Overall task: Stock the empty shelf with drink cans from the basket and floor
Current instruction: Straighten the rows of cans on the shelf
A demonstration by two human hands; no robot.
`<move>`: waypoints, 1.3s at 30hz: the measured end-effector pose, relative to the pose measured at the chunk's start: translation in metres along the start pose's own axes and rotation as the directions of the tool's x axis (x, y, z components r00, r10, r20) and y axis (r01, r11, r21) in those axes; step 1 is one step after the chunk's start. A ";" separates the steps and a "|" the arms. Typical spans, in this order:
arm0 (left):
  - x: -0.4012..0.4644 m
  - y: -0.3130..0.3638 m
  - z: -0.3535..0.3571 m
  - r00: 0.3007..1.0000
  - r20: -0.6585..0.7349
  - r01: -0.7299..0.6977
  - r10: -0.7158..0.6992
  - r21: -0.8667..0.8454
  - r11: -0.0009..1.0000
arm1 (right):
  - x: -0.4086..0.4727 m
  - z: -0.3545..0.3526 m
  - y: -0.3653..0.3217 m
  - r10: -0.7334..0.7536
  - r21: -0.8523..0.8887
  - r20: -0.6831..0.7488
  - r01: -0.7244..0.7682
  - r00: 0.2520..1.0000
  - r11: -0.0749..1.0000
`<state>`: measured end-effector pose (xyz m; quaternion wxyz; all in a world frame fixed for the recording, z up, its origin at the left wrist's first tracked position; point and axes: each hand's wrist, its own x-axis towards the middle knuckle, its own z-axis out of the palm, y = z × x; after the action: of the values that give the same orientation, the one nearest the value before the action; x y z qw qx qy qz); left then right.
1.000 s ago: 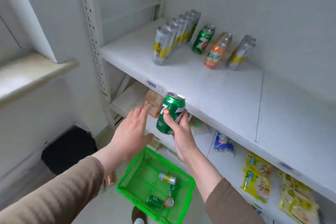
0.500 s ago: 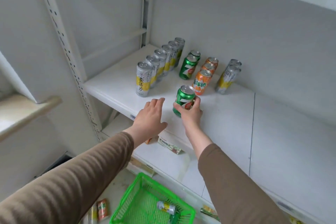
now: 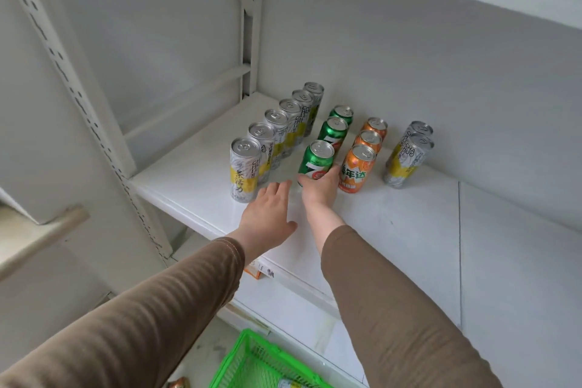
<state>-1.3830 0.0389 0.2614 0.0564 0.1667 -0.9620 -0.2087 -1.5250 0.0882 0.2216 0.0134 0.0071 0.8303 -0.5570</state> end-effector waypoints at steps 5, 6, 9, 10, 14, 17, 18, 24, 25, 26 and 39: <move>0.006 -0.004 0.006 1.000 0.003 -0.018 0.018 0.015 1.000 | 0.018 0.003 -0.012 0.050 -0.053 -0.040 -0.052 0.998 0.997; 0.007 -0.005 0.006 1.000 0.004 -0.022 0.022 0.016 1.000 | 0.021 0.003 -0.013 0.053 -0.059 -0.040 -0.056 0.998 0.997; 0.010 -0.007 0.005 1.000 -0.001 -0.030 0.030 0.017 0.999 | 0.028 0.004 -0.015 0.062 -0.081 -0.035 -0.065 0.997 0.995; 0.012 -0.008 0.005 0.999 -0.003 -0.032 0.032 0.013 0.999 | 0.030 0.005 -0.015 0.063 -0.083 -0.036 -0.066 0.997 0.994; 0.014 -0.009 0.005 1.000 -0.002 -0.028 0.028 0.005 1.000 | 0.031 0.005 -0.016 0.081 -0.102 -0.032 -0.084 0.996 0.991; 0.011 -0.010 0.005 1.000 -0.004 -0.021 0.021 0.007 1.000 | 0.030 0.003 -0.019 0.101 -0.089 -0.014 -0.101 0.995 0.991; 0.010 -0.011 0.006 1.000 -0.006 -0.017 0.017 0.009 1.000 | 0.028 0.002 -0.019 0.105 -0.085 -0.004 -0.105 0.994 0.991; -0.008 -0.017 0.008 1.000 0.017 0.004 -0.004 0.001 1.000 | -0.020 -0.019 -0.003 0.102 0.004 0.148 -0.104 0.984 0.995; -0.012 -0.018 0.009 1.000 0.018 0.014 -0.014 -0.002 1.000 | -0.031 -0.026 0.001 0.093 0.005 0.181 -0.096 0.979 0.995; -0.017 -0.020 0.009 1.000 0.016 0.023 -0.023 0.001 1.000 | -0.042 -0.032 0.005 0.075 -0.005 0.211 -0.076 0.975 0.997; -0.141 -0.048 0.037 0.971 -0.236 -0.047 0.046 -0.001 0.999 | -0.195 -0.098 0.069 -0.555 -0.382 0.344 0.653 0.757 0.654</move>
<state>-1.2433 0.0610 0.2020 0.1760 0.1676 -0.9514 -0.1890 -1.3293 0.2053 0.2006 -0.0901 -0.3292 0.8898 -0.3030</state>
